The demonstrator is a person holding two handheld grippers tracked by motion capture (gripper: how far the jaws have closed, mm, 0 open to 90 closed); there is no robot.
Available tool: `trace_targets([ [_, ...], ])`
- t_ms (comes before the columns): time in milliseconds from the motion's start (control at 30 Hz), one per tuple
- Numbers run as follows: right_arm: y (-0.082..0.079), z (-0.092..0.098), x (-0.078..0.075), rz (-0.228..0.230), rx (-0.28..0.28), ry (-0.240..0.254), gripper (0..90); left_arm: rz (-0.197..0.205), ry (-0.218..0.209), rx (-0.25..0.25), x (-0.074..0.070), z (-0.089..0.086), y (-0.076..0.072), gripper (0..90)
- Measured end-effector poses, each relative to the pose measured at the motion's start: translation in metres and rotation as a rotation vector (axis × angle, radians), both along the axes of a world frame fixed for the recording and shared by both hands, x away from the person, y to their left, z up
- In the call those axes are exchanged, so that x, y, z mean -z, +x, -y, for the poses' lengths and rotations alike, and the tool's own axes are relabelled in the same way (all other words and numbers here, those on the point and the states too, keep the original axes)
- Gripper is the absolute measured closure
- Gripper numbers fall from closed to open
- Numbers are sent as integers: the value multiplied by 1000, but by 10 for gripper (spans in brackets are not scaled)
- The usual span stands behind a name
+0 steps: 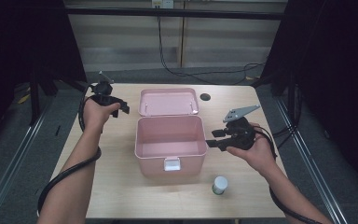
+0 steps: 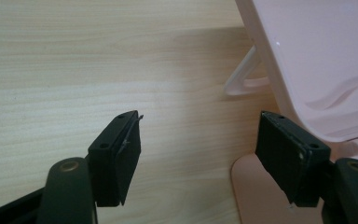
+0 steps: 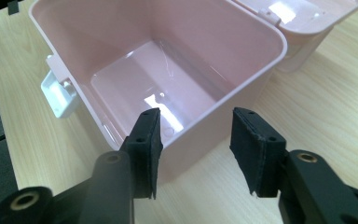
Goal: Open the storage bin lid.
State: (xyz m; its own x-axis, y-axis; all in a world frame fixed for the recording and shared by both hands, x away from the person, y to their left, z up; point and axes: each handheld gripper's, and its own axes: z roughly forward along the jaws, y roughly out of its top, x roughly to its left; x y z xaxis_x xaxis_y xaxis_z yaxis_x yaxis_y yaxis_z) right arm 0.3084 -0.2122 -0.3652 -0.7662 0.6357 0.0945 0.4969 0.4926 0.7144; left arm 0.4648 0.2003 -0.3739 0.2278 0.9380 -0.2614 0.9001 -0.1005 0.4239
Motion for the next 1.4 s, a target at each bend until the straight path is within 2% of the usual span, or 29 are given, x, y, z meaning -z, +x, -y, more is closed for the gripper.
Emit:
trace_targets([
  [333, -2, 8, 7, -21, 15, -12, 456, 0, -13, 8, 11, -12, -11, 291],
  [500, -3, 10, 8, -24, 31, -43, 401, -3, -20, 8, 18, -19, -17, 288],
  [533, -4, 10, 9, -21, 31, -42, 398, -2, -30, -3, 19, -20, -18, 283],
  [667, -5, 11, 9, -25, 36, -33, 378, 1, -25, 11, 25, -25, -23, 281],
  [800, -6, 10, 13, -47, 25, -60, 350, -1, -38, -3, 30, -30, -27, 279],
  [1067, -9, 10, 21, -63, 3, -79, 340, -1, -39, 6, 44, -35, -38, 263],
  [1167, -11, 11, 22, -69, -1, -73, 336, 4, -26, 19, 49, -36, -43, 259],
  [1400, -15, 14, 25, -80, -12, -84, 329, 14, -37, 19, 65, -38, -53, 246],
])
